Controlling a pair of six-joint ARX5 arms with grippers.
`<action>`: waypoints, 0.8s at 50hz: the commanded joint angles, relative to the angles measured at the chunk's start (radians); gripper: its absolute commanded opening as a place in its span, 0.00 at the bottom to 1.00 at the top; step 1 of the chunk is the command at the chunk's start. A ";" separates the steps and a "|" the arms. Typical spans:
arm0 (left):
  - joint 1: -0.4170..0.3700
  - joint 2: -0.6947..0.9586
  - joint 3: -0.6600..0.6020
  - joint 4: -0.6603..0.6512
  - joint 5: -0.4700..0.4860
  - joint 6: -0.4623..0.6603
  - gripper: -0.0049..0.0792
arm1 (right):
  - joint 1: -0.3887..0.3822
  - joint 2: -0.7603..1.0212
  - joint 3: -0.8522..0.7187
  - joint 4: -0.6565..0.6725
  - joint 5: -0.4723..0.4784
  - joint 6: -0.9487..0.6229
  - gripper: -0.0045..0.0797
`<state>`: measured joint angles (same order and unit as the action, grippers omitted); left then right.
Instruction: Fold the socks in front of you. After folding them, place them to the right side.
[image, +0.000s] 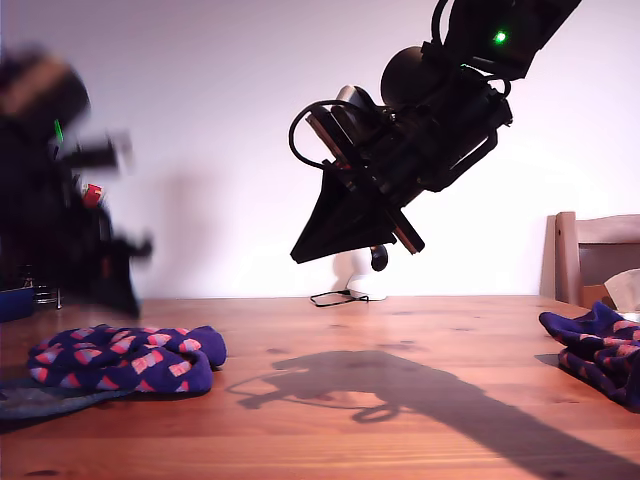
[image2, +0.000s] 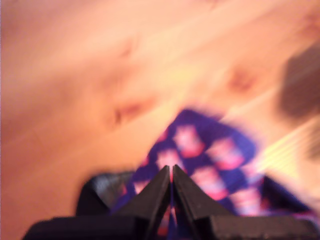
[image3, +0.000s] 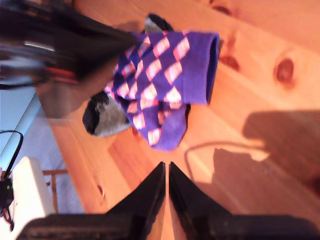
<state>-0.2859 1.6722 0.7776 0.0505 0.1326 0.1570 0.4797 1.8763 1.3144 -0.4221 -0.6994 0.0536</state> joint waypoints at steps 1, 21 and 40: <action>-0.003 0.031 -0.013 0.011 0.002 -0.004 0.03 | 0.004 -0.002 0.010 -0.012 -0.005 -0.006 0.06; -0.075 0.142 -0.013 0.053 0.106 -0.031 0.03 | -0.005 -0.002 0.010 -0.055 0.031 -0.027 0.21; -0.262 0.142 -0.013 0.117 0.147 -0.080 0.03 | -0.024 0.000 0.010 -0.139 0.174 -0.023 0.37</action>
<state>-0.5423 1.7771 0.7948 0.1699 0.2726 0.0856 0.4648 1.8763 1.3148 -0.5396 -0.5400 0.0284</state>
